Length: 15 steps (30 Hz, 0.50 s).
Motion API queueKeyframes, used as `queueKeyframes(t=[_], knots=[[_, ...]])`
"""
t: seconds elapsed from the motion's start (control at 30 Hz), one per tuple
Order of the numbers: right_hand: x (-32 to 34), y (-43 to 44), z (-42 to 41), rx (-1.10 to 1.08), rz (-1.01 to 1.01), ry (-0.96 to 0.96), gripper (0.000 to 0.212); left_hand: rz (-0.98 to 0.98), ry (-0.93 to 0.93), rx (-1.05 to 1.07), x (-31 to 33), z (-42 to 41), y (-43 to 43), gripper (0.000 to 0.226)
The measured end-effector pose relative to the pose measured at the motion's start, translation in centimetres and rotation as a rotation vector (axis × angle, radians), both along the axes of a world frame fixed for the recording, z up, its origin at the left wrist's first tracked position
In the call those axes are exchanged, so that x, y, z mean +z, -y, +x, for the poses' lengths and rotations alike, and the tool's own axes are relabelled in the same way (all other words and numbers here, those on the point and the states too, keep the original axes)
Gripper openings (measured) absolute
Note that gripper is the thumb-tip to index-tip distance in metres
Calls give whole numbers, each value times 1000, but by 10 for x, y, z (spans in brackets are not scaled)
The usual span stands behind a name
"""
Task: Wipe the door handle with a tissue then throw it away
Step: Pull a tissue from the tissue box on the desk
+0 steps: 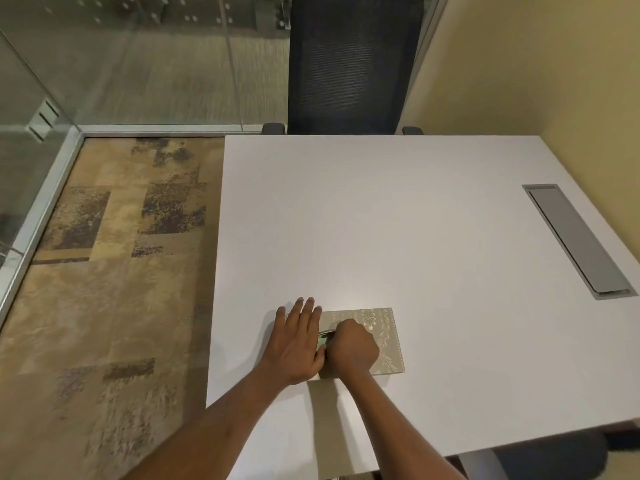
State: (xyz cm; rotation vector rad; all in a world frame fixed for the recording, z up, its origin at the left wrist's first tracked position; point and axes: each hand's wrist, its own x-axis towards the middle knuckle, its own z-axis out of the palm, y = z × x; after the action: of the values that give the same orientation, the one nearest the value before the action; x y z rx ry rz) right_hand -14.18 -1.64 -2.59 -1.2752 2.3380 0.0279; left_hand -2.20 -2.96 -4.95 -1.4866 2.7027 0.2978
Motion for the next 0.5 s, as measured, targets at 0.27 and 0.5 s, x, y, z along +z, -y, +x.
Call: queueKeyframes(t=[0.27, 0.5], knots=[[-1, -1, -9, -77, -14, 83, 12, -32, -40, 6, -2, 0, 1, 70], [7, -15, -27, -121, -225, 322, 42, -53, -32, 9, -5, 1, 1, 69]])
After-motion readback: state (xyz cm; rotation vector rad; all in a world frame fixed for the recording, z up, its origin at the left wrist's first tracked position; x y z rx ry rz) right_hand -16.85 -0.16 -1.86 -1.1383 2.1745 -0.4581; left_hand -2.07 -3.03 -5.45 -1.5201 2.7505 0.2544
